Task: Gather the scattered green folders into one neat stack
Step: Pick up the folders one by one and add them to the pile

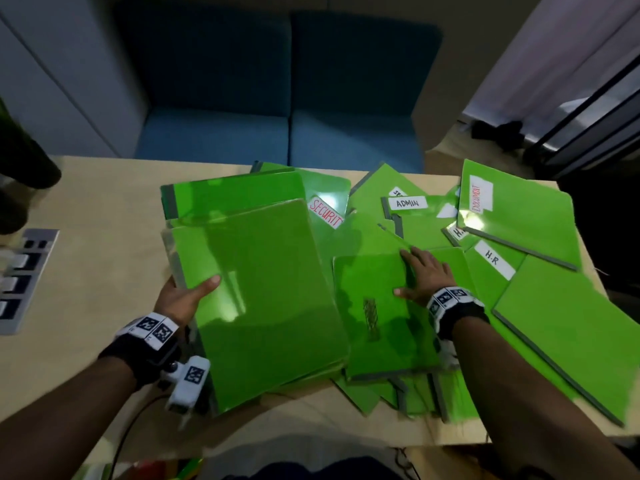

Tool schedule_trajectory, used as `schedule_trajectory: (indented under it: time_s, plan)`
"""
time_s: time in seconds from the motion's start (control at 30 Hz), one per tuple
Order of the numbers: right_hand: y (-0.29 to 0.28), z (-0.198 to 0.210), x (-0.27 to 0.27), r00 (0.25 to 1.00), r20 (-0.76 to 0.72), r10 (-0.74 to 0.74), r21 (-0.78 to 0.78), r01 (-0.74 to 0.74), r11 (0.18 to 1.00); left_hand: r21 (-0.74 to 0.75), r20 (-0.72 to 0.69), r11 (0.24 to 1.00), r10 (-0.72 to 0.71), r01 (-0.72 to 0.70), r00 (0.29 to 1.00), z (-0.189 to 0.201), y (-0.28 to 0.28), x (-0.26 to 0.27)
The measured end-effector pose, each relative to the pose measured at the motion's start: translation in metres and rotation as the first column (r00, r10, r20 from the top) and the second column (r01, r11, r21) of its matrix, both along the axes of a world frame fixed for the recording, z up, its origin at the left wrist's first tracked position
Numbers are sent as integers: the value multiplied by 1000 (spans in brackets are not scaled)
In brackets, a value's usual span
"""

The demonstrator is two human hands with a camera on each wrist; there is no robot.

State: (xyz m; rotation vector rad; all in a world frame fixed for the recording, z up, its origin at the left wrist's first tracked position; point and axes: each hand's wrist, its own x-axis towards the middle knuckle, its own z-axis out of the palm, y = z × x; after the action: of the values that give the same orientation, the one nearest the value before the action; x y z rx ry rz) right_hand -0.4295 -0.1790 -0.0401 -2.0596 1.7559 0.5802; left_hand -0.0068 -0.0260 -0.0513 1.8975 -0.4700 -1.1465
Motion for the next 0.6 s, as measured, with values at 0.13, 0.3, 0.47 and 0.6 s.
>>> schedule_trajectory:
  time_s: [0.13,0.3,0.47,0.6]
  plan:
    - [0,-9,-23,996,-55,70,-71,-74,995,74,-6,997,14,-13,1000,-7,13,23]
    - [-9,-5,-34,988,-35,-151,-110,146,983,187,20,980,67,-70,998,-19,35,41]
    - [-12,-6,-14,966,-50,-252,-85,247,965,386,92,922,-67,27,993,-28,48,47]
    - [-11,-12,12,947,-6,-321,-101,319,942,446,39,893,-79,53,996,-29,45,47]
